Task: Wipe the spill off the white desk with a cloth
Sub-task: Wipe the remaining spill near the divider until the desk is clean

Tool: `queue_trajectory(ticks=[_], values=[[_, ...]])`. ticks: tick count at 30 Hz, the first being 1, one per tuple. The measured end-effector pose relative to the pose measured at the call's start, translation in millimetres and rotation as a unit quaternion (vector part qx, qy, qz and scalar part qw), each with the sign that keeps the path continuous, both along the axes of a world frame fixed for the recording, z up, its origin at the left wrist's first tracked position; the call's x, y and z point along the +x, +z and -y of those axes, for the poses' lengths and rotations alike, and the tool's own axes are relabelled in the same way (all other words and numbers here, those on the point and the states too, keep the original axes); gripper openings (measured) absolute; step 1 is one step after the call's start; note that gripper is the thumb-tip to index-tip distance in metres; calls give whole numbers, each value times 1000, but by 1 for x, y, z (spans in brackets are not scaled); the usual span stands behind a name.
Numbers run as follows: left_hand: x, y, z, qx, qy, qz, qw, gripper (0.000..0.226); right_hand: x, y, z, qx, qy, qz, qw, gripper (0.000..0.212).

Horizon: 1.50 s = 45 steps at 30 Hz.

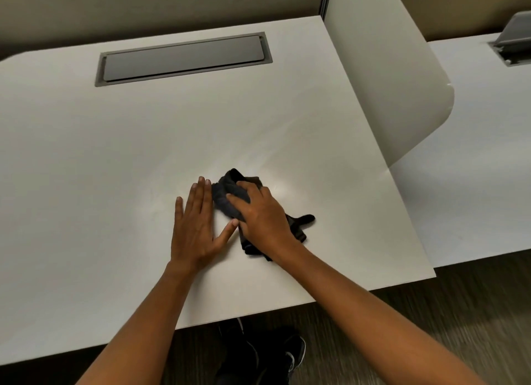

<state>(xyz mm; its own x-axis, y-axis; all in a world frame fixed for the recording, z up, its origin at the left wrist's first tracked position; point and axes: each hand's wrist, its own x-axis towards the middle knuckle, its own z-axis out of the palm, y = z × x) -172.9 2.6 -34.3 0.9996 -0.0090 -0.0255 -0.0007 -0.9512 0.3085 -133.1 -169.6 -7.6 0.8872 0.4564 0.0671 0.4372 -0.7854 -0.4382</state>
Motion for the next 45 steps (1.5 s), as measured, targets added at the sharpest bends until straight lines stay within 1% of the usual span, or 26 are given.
queue_trajectory(ticks=[3, 5, 8, 10, 13, 15, 17, 22, 25, 29, 33, 37, 42, 45], values=[[1, 1, 0, 6, 2, -4, 1000, 90, 7, 1, 8, -12, 19, 19, 1000, 49], [1, 1, 1, 17, 4, -3, 1000, 88, 25, 1, 17, -13, 1, 19, 1000, 49], [2, 0, 3, 29, 12, -3, 1000, 86, 68, 4, 41, -20, -76, 13, 997, 47], [2, 0, 3, 26, 13, -1, 1000, 85, 104, 7, 69, -15, -149, 18, 989, 42], [2, -1, 3, 15, 11, 2, 1000, 83, 155, 7, 121, -75, -257, 33, 963, 37], [2, -2, 3, 15, 10, 2, 1000, 81, 178, 5, 148, -91, -318, 37, 943, 34], [2, -3, 1, 16, 10, 1, 1000, 80, 193, 2, 161, -80, -344, 29, 935, 34], [2, -5, 1, 15, 11, 5, 1000, 80, 203, -2, 155, -63, -360, 13, 931, 36], [2, -5, 0, 20, 9, 3, 1000, 81, 192, 0, 136, -49, -336, 7, 941, 40], [2, -4, -1, 17, 8, 1, 1000, 83, 150, 6, 74, -1, -232, 12, 973, 44], [1, -2, -2, 0, 3, 1, 1000, 90, 89, 5, 13, -20, -109, -1, 994, 47], [1, 0, -2, -7, -3, -3, 1000, 98, 43, 1, -23, -32, -13, -18, 999, 53], [1, 1, -4, -41, -14, 14, 999, 109, 26, 8, -18, -7, 27, -67, 997, 51], [1, 0, -4, -44, -27, 6, 999, 115, 11, 11, -7, -9, 28, -65, 997, 52]])
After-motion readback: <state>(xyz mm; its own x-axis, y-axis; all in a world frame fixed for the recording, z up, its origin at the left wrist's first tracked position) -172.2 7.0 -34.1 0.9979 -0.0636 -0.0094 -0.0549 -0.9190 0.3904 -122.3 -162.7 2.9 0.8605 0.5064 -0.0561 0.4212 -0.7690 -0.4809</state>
